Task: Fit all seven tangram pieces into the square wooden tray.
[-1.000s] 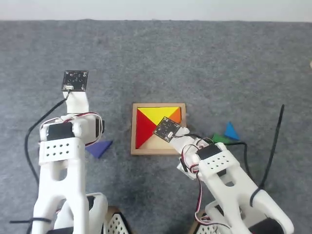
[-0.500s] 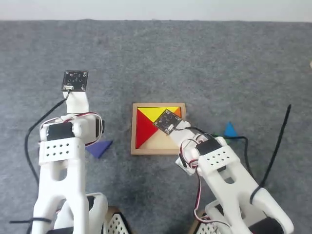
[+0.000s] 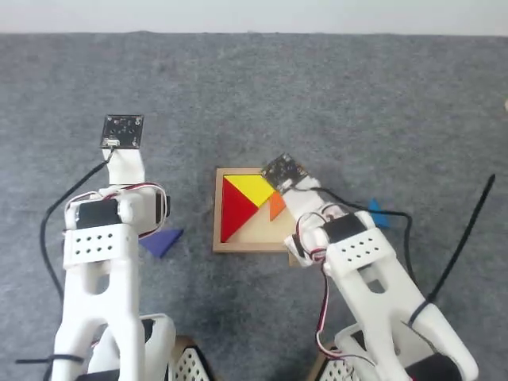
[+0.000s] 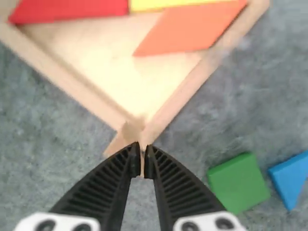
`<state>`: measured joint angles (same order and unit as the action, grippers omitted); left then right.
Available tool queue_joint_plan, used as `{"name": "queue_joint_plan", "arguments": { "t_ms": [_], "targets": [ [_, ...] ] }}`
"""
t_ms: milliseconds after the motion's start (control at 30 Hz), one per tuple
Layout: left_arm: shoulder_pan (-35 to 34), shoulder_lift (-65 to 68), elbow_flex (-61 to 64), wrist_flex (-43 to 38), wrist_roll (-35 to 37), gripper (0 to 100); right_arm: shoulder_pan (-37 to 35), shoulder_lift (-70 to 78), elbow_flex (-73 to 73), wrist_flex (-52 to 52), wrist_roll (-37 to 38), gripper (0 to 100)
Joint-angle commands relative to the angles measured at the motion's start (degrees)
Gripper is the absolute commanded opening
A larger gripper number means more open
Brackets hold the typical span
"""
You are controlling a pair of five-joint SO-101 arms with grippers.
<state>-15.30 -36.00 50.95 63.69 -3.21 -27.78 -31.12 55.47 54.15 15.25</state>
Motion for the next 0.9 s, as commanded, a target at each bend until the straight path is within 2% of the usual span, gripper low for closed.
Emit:
{"name": "queue_joint_plan", "arguments": {
  "t_ms": [0, 133, 200, 300, 367, 600, 867],
  "targets": [
    [-0.44, -0.7, -1.89, -1.05, 0.26, 16, 0.31, -0.66, -5.01, 0.48, -1.85, 0.8],
    [-0.44, -0.7, -1.8, -1.05, 0.26, 16, 0.13, -0.75, -4.4, 5.41, -1.49, 1.2],
    [-0.26, -0.7, -1.8, -1.05, 0.26, 16, -1.63, -1.45, -2.73, 7.6, -1.14, 4.9],
    [-0.18, -0.7, -1.8, -1.05, 0.26, 16, -6.29, -4.0, 1.85, 10.42, 3.6, 9.6],
    [-0.35, -0.62, -1.71, -1.05, 0.26, 16, -7.16, -6.02, 4.4, 11.47, 5.54, 9.3],
    [-0.35, -0.62, -1.8, -1.05, 0.26, 16, -3.03, -4.26, 6.15, 10.51, 10.02, 6.0],
    [-0.35, -0.62, -1.71, -1.05, 0.35, 16, -2.86, 7.6, 4.92, 0.84, 9.93, 5.9]
  ]
}}
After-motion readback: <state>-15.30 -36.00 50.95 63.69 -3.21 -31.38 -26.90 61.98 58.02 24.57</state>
